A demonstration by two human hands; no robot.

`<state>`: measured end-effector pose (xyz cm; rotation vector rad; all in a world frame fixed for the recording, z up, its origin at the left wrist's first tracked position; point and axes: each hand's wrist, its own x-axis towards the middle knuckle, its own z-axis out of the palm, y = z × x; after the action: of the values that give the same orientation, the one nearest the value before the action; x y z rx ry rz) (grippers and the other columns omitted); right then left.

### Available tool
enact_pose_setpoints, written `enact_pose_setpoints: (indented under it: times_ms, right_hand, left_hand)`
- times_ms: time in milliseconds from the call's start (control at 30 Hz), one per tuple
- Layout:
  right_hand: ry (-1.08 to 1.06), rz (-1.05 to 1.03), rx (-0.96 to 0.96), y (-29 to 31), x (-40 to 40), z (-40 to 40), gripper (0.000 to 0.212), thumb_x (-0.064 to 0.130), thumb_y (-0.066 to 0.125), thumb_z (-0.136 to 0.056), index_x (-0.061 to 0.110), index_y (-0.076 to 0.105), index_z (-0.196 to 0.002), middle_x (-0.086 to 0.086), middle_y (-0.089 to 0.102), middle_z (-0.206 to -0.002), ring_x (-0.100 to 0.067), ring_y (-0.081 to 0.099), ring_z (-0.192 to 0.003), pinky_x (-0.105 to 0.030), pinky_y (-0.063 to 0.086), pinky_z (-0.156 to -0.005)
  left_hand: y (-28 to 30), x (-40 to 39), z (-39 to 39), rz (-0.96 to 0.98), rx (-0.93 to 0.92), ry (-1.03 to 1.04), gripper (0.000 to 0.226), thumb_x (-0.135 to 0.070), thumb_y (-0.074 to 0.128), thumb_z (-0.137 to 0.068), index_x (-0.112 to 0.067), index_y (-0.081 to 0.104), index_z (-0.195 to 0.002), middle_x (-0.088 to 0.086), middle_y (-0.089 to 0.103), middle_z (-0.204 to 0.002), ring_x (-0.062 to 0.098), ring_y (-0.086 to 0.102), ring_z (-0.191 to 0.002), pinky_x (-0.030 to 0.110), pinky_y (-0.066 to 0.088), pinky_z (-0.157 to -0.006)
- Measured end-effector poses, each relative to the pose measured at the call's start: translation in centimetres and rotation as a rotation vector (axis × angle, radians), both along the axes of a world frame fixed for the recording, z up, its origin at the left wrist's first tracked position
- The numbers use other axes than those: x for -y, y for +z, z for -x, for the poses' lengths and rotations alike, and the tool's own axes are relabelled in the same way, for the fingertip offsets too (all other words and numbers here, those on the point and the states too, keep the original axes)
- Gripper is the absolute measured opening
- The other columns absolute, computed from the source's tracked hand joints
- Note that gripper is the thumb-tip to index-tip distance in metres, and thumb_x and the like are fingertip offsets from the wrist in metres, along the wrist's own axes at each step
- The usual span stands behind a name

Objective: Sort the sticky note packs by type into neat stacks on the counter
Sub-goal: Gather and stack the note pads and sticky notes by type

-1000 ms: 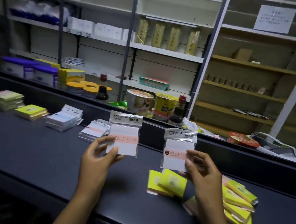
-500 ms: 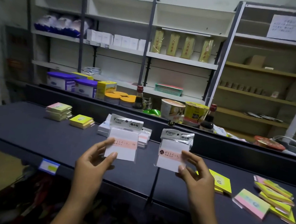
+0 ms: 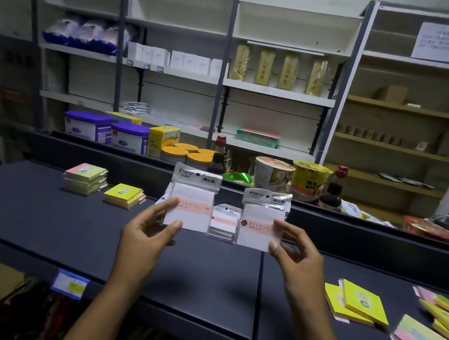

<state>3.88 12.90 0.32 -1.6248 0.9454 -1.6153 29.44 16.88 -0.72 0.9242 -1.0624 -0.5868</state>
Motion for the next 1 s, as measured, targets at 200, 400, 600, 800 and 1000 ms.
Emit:
enact_pose_setpoints:
  times_ms: [200,400,600,800,1000]
  right_hand:
    - [-0.005,0.002,-0.084,0.4,7.1,-1.9,0.041,0.004,0.073,-0.086,0.034,0.071,-0.114,0.021,0.071,-0.106,-0.003,0.066,-0.102,-0.021,0.056,-0.086]
    - [-0.006,-0.063,-0.128,-0.1,13.2,-3.3,0.037,0.000,0.076,-0.083,0.025,0.073,-0.111,0.005,0.074,-0.103,-0.018,0.068,-0.100,-0.038,0.059,-0.088]
    - [0.015,-0.157,-0.168,-0.8,16.9,-4.0,0.034,0.005,0.081,-0.078,0.026,0.075,-0.104,-0.001,0.074,-0.100,-0.019,0.072,-0.095,-0.034,0.060,-0.085]
    - [0.066,-0.249,-0.202,-2.4,17.8,-5.1,0.030,0.006,0.083,-0.076,0.026,0.076,-0.098,-0.004,0.075,-0.099,-0.021,0.071,-0.098,-0.043,0.058,-0.092]
    - [-0.011,-0.234,-0.408,-3.2,17.6,-5.7,0.029,0.015,0.081,-0.081,0.024,0.075,-0.108,0.001,0.071,-0.100,-0.014,0.069,-0.095,-0.025,0.056,-0.084]
  left_hand:
    - [0.7,7.8,-1.0,0.014,0.028,0.003,0.038,-0.002,0.069,-0.088,-0.018,0.068,-0.123,-0.023,0.072,-0.103,0.002,0.068,-0.082,0.029,0.059,-0.066]
    - [-0.8,14.3,-1.4,-0.020,-0.052,-0.002,0.038,0.000,0.070,-0.087,-0.018,0.068,-0.120,0.001,0.072,-0.115,0.001,0.067,-0.076,0.033,0.058,-0.068]
    - [-1.4,15.6,-3.1,0.030,-0.149,0.027,0.040,0.000,0.072,-0.085,-0.025,0.069,-0.116,-0.012,0.073,-0.106,0.009,0.072,-0.087,0.020,0.057,-0.062]
    - [-1.8,15.7,-3.3,0.035,-0.154,0.049,0.041,-0.001,0.072,-0.085,-0.018,0.067,-0.122,-0.010,0.071,-0.112,0.009,0.072,-0.088,0.021,0.058,-0.063]
    - [-2.2,15.7,-3.5,0.044,-0.149,0.046,0.041,0.001,0.071,-0.085,-0.019,0.067,-0.121,-0.011,0.071,-0.112,0.010,0.071,-0.091,0.021,0.058,-0.062]
